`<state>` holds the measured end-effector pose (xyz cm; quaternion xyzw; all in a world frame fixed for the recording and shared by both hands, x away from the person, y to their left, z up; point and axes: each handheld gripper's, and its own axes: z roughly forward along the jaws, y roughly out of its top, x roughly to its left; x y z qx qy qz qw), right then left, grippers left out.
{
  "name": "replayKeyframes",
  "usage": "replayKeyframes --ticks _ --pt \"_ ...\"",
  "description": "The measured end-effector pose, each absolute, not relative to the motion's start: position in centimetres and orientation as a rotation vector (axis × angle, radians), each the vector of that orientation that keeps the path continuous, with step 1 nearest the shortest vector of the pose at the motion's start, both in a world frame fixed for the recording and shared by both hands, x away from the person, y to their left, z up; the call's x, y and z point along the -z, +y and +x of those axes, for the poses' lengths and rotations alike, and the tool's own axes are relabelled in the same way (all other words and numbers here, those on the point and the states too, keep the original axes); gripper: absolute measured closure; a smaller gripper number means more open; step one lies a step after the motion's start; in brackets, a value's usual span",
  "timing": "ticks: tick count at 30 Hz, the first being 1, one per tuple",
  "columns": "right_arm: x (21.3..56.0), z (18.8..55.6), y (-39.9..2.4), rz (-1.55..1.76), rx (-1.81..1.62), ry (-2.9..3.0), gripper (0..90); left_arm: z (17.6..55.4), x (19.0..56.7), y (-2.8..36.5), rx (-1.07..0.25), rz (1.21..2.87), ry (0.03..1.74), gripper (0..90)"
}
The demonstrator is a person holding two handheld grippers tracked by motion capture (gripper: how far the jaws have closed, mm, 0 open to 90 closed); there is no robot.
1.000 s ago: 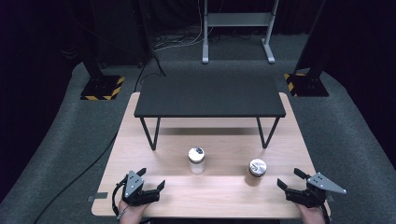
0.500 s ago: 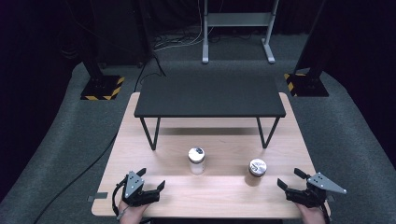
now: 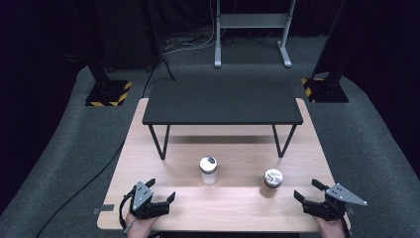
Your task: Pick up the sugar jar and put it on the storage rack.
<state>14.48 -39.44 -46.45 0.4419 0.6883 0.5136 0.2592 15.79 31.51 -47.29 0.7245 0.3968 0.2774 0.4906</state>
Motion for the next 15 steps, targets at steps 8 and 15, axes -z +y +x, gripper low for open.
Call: replayKeyframes --ticks 8,15 --pt "46.44 14.47 -39.5 1.203 -1.391 1.863 9.5 15.79 47.35 31.49 -0.672 1.757 0.958 9.5" --pt "46.5 14.4 -39.7 1.213 -1.395 1.855 9.3 15.79 47.32 31.36 -0.676 1.759 0.961 9.2"
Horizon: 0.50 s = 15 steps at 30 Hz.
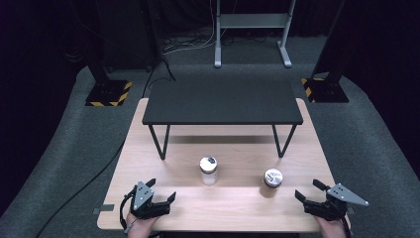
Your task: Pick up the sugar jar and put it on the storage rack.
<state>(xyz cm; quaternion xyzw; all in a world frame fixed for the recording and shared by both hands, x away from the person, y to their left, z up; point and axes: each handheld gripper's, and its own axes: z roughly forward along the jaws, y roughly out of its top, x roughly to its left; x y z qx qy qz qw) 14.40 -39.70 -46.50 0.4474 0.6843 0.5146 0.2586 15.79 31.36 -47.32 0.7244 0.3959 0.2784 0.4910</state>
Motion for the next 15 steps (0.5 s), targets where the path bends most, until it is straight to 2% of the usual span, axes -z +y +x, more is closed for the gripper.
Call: replayKeyframes --ticks 15 --pt "46.69 13.7 -39.98 1.24 -1.399 1.809 8.4 15.75 47.27 31.54 -0.675 1.76 0.968 9.4"
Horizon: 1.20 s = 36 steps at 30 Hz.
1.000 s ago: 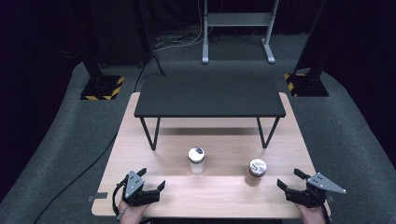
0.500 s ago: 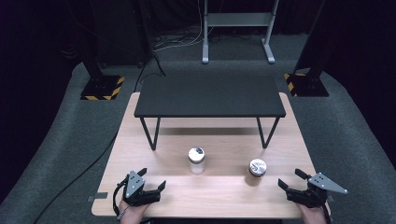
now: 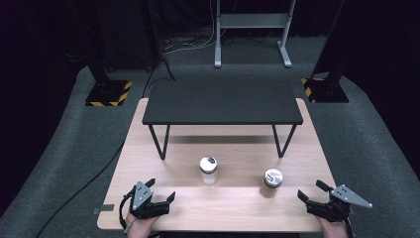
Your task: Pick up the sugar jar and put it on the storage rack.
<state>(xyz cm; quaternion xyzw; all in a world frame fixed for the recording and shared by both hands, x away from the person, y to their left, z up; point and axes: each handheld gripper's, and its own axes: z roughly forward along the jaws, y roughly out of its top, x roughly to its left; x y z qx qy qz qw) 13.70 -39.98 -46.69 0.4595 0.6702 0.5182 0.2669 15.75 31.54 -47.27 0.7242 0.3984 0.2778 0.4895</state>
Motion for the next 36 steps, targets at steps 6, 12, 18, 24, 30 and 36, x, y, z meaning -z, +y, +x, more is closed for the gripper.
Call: replayKeyframes --ticks 6,12,18,24,30,36 --pt "46.8 13.4 -40.2 1.251 -1.4 1.786 8.4 16.3 46.6 32.2 -0.645 1.739 0.957 10.3" --pt "46.8 13.4 -40.2 1.253 -1.397 1.788 8.4 17.4 45.6 31.7 -0.601 1.755 0.885 9.5" --pt "46.8 13.4 -40.0 1.248 -1.395 1.798 8.4 18.4 44.9 29.7 -0.585 1.789 0.832 8.7" --pt "46.8 13.4 -40.0 1.238 -1.406 1.799 8.7 19.9 43.3 27.5 -0.566 1.831 0.784 9.2" --pt "46.7 13.5 -40.1 1.235 -1.41 1.807 8.7 22.1 42.9 25.4 -0.531 1.856 0.752 10.0" --pt "46.7 13.5 -40.1 1.23 -1.418 1.805 9.3 23.6 43.7 23.8 -0.501 1.831 0.771 10.0"
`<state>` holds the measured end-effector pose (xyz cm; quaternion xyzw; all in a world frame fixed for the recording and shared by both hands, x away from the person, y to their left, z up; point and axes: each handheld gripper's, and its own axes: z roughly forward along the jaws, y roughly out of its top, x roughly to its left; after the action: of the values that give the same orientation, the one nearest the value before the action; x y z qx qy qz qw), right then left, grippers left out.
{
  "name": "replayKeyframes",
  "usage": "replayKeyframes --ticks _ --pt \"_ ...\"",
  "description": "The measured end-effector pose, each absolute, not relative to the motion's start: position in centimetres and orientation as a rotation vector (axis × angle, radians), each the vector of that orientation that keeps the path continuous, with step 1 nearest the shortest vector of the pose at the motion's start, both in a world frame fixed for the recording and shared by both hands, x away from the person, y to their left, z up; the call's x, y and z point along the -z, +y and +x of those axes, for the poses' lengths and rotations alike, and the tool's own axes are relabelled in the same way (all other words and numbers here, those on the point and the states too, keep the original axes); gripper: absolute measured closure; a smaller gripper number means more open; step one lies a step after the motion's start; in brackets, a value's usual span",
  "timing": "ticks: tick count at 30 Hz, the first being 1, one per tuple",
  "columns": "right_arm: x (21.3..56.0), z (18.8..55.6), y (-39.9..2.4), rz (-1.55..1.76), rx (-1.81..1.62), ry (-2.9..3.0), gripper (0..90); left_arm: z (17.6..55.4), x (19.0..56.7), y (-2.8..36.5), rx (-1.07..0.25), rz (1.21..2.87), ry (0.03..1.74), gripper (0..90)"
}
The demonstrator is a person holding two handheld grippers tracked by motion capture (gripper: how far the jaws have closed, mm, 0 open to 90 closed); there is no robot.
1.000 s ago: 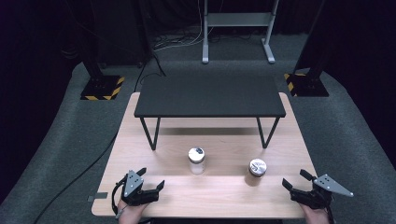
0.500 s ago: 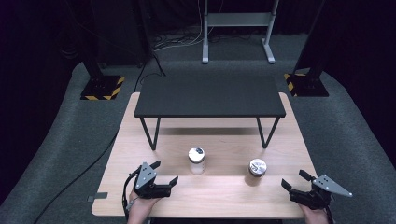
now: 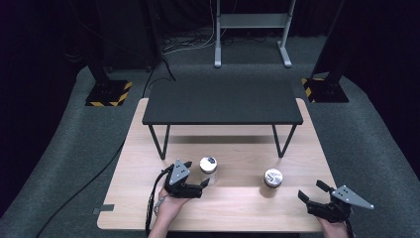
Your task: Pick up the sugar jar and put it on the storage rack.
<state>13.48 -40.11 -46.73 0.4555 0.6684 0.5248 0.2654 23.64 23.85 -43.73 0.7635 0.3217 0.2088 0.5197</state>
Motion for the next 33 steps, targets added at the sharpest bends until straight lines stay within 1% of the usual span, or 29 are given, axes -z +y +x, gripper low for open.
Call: replayKeyframes --ticks 6,20,22,23,24,25,33 --pt "46.7 13.6 -40.1 1.227 -1.421 1.812 9.4 24.7 44.4 22.4 -0.495 1.839 0.786 10.6" --pt "46.7 13.7 -40.1 1.224 -1.418 1.82 9.4 25.9 45.6 20.7 -0.488 1.838 0.848 17.6" --pt "46.7 13.7 -40.1 1.223 -1.417 1.823 9.5 25.9 45.7 20.6 -0.488 1.834 0.837 20.6" --pt "46.7 13.7 -40.1 1.223 -1.417 1.824 9.4 25.9 45.8 20.7 -0.485 1.832 0.825 23.6" --pt "46.7 13.7 -40.1 1.223 -1.418 1.824 9.5 25.9 45.8 20.7 -0.485 1.832 0.825 28.7" --pt "46.7 13.7 -40.1 1.224 -1.42 1.823 9.5 25.8 45.8 20.5 -0.496 1.832 0.816 30.3" --pt "46.7 13.7 -40.1 1.23 -1.417 1.825 9.6 25.6 45.4 20.4 -0.493 1.842 0.831 30.9"
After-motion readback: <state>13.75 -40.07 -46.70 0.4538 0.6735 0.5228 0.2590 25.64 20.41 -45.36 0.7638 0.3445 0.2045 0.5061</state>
